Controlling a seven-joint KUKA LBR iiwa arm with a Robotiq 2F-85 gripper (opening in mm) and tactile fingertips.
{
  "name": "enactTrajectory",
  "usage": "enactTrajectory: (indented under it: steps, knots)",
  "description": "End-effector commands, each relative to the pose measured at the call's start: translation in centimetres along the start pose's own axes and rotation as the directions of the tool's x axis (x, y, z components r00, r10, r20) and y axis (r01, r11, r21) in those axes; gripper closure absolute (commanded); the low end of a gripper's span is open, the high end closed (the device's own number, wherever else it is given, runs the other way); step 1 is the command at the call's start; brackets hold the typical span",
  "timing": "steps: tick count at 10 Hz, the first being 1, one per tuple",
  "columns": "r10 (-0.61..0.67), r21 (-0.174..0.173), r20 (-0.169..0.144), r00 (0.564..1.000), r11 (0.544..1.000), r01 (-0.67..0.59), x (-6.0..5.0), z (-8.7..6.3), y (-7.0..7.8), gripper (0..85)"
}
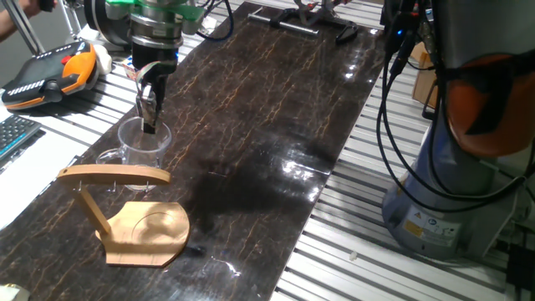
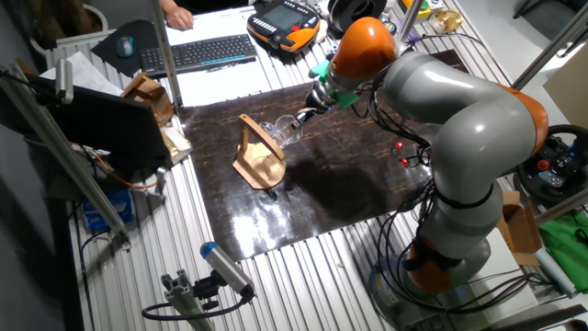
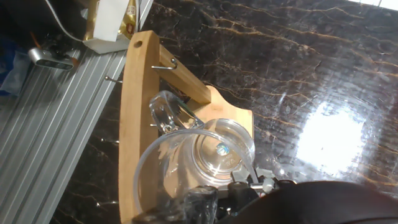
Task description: Put the cup on the cup rack
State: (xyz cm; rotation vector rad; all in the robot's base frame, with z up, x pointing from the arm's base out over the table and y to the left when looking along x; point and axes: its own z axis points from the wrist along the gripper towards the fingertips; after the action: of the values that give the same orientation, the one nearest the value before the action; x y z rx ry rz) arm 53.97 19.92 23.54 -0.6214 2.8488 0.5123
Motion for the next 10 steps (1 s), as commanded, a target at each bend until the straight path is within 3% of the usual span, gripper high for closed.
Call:
enactTrajectory:
  steps: [1,6,10]
  knots:
    - [0.0,0.004,0.002,1.0,1.0,0.0,0.02,0.16,0.17,84.0]
    - [-0.001,0.015,0.007,1.0,1.0,0.001,0.05,0.79,0.42,84.0]
    - [0.0,0.002,0.015,1.0,1.0,-0.001,-0.12,1.09,-0.14,84.0]
